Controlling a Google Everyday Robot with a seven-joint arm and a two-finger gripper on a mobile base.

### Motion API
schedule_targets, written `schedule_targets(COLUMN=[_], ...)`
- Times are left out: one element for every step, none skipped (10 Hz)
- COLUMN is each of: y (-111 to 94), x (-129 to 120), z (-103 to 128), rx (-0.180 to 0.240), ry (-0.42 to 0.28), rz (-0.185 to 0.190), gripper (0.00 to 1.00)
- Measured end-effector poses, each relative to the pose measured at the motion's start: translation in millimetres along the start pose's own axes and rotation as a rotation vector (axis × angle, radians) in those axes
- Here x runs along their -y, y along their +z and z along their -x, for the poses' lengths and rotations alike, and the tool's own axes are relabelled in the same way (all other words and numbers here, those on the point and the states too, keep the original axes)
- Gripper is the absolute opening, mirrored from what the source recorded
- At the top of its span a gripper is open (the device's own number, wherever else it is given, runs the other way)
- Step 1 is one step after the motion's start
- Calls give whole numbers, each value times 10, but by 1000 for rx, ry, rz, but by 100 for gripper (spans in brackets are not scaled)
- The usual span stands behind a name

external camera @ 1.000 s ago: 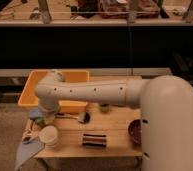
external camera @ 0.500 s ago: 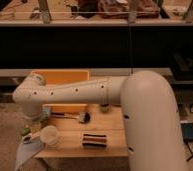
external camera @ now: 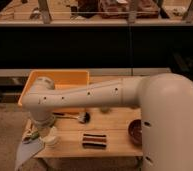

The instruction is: Place pepper in paper cup

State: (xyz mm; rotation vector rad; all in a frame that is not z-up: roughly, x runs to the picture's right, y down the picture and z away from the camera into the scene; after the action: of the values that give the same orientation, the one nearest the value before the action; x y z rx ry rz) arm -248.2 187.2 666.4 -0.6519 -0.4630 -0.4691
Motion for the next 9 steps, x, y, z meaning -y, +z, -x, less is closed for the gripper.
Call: schedule_targets(y=[37,59,84,109,135,148,166,174,182], x=[-56,-64,-65,-56,-59,-60,-83,-98,-104], z=[15,23,46,71,76,58,26,-18,-59], rx=[2,-1,-2,-8,-18,-35,-49,-57,-56], ry=[-5,-10,-17,-25,-27,-25,-16,-6,2], rz=[1,-1,0,-1,2,2,4,3,1], gripper=[23,23,23,23,23,23,23,23,23])
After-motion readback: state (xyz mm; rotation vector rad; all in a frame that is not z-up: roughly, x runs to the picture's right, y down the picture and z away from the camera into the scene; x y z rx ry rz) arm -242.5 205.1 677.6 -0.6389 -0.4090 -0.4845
